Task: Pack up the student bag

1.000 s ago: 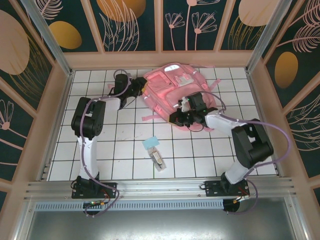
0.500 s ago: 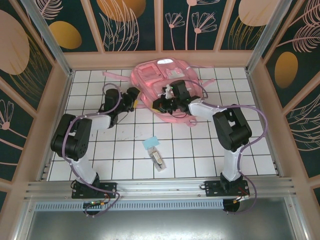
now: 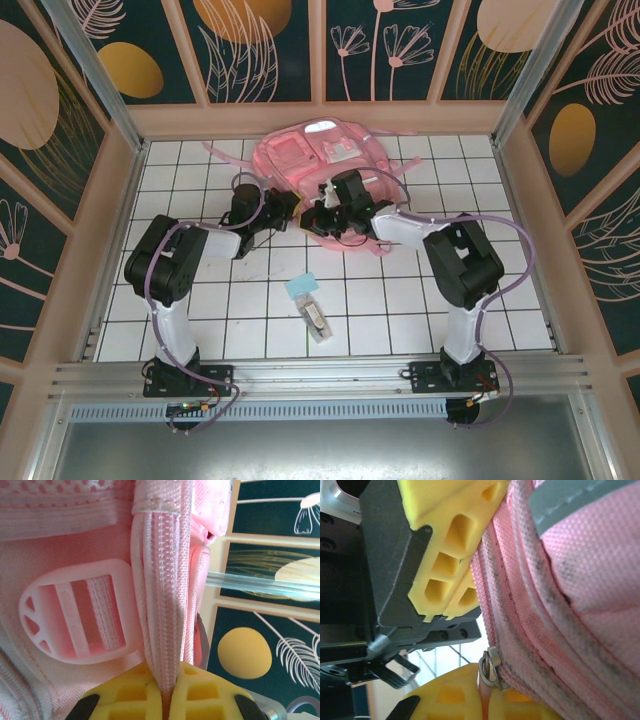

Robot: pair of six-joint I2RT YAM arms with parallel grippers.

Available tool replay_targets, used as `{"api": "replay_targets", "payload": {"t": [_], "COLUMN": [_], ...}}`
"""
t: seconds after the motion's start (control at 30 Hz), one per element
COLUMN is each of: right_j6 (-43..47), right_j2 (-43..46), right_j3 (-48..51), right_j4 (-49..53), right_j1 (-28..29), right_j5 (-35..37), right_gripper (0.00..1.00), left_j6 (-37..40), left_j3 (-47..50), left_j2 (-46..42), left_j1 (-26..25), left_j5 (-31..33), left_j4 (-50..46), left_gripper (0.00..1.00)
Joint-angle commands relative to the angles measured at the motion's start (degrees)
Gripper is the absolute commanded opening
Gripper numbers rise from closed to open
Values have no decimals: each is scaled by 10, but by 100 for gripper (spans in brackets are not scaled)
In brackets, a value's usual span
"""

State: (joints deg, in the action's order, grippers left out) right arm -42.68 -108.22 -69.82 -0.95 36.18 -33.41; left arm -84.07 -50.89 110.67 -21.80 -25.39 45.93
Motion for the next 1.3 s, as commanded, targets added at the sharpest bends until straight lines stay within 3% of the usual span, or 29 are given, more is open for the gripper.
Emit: {"api": "replay_targets", "payload": {"t": [0.0, 0.13, 0.27, 0.5, 0.57, 0.73, 0.9, 1.03, 1.27], "right_j6": [93, 126, 128, 150, 148, 158, 125, 156, 141], "right_j2": [46, 72, 123, 177, 186, 188, 225, 236, 236], "right_j3": [28, 74, 126, 163, 171, 162, 183, 170, 177], "right_j4": [183, 258, 265, 290, 286, 313, 268, 328, 295], "right_j1": [25, -14, -81, -159, -165, -173, -221, -249, -263], "right_j5": [28, 98, 75, 57, 35, 68, -34, 15, 15], "right_gripper": [0, 0, 0, 0, 0, 0, 0, 0, 0], "left_j6": [10, 52, 84, 80, 81, 82, 93, 91, 97], "left_j3": [-6, -17, -20, -6, -8, -8, -4, 20, 31], "left_j2": [3, -19, -27, -27, -28, -25, -26, -30, -42], "left_j1": [12, 16, 19, 33, 35, 36, 43, 63, 78], "left_j5": [34, 32, 33, 31, 32, 28, 21, 16, 5], "left_j4": [29, -24, -63, -46, -48, -44, -50, -35, -32], "left_gripper": [0, 0, 0, 0, 0, 0, 0, 0, 0]}}
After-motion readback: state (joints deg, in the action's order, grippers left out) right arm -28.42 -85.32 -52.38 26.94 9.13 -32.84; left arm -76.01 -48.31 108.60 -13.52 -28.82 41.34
